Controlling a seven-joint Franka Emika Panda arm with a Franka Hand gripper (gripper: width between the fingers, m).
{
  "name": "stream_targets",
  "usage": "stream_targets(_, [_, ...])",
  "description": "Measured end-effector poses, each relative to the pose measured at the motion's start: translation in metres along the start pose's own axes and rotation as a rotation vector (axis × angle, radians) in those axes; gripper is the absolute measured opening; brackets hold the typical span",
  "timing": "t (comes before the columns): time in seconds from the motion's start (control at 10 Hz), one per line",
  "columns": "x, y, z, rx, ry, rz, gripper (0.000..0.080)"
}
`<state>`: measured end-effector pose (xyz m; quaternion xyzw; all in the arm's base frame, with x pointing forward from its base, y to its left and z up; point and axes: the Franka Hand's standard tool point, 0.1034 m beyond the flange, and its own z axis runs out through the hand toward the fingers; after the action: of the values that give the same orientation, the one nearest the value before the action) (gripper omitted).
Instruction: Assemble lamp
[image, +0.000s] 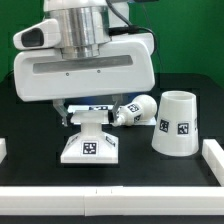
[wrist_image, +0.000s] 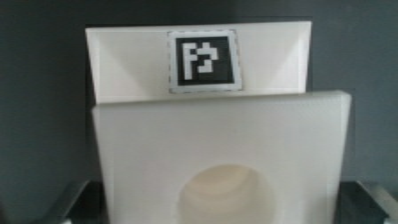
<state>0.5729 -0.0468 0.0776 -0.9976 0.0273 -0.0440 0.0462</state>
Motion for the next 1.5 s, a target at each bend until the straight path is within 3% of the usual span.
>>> stream_targets(0.3, [0.043,-0.056,0.02,0.008,0.019,0.075,0.053])
stream_targets(0.5, [0.05,-0.089,0.035,0.02,-0.034,0.112,0.053])
stream_targets(0.8, [0.05,-0.107,0.036,0.022,-0.047,0.103,0.053])
stream_targets(1.2, [0.049,-0.107,0.038,0.022,-0.047,0.101,0.053])
stream_targets(1.3, [0.048,-0.118,0.041,0.0,-0.014,0.059,0.053])
stream_targets(1.5, [0.048,-0.142,0.044,-0.013,0.014,0.0,0.0531])
